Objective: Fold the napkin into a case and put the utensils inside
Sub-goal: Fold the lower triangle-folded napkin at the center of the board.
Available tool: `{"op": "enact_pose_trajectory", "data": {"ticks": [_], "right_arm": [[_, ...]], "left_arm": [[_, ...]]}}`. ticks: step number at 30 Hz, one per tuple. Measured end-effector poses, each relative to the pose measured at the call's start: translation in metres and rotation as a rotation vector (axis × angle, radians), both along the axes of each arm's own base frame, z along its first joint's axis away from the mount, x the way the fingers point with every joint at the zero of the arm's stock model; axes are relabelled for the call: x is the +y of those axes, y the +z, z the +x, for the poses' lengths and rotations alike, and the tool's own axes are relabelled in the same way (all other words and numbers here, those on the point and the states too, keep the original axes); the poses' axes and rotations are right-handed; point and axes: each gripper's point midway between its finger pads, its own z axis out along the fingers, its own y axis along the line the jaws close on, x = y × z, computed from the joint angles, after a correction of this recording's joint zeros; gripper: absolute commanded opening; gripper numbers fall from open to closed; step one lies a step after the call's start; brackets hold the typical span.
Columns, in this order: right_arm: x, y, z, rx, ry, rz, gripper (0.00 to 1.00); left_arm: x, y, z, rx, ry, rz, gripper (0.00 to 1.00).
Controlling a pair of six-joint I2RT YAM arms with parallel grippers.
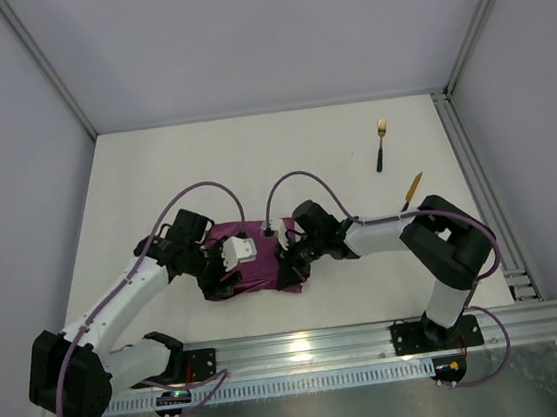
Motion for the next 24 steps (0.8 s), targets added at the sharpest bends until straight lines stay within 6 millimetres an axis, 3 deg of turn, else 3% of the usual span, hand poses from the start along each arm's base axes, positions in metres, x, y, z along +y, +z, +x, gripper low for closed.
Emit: {"op": "enact_pose_trajectory", "data": {"ticks": [3,11,18,21,24], "right_arm": [[0.001,0.002,0.002,0.014,-0.013,0.005,0.04],[0.003,0.004,0.005,0.027,-0.028,0.007,0.04],[0.005,0.004,0.007,0.027,-0.028,0.007,0.04],[0.006,0.005,0.008,0.028,-0.028,0.006,0.04],[0.007,0.007,0.010,0.024,-0.029,0.011,0.04]], "left_arm": [[-0.004,0.001,-0.001,-0.027,-0.029,0.001,0.73],[-0.004,0.002,-0.007,-0.050,-0.094,0.019,0.78],[-0.001,-0.013,0.001,-0.111,-0.098,0.087,0.80],[0.004,-0.021,0.008,-0.145,-0.084,0.130,0.71],[0.010,-0.027,0.014,-0.176,-0.058,0.168,0.49]]}}
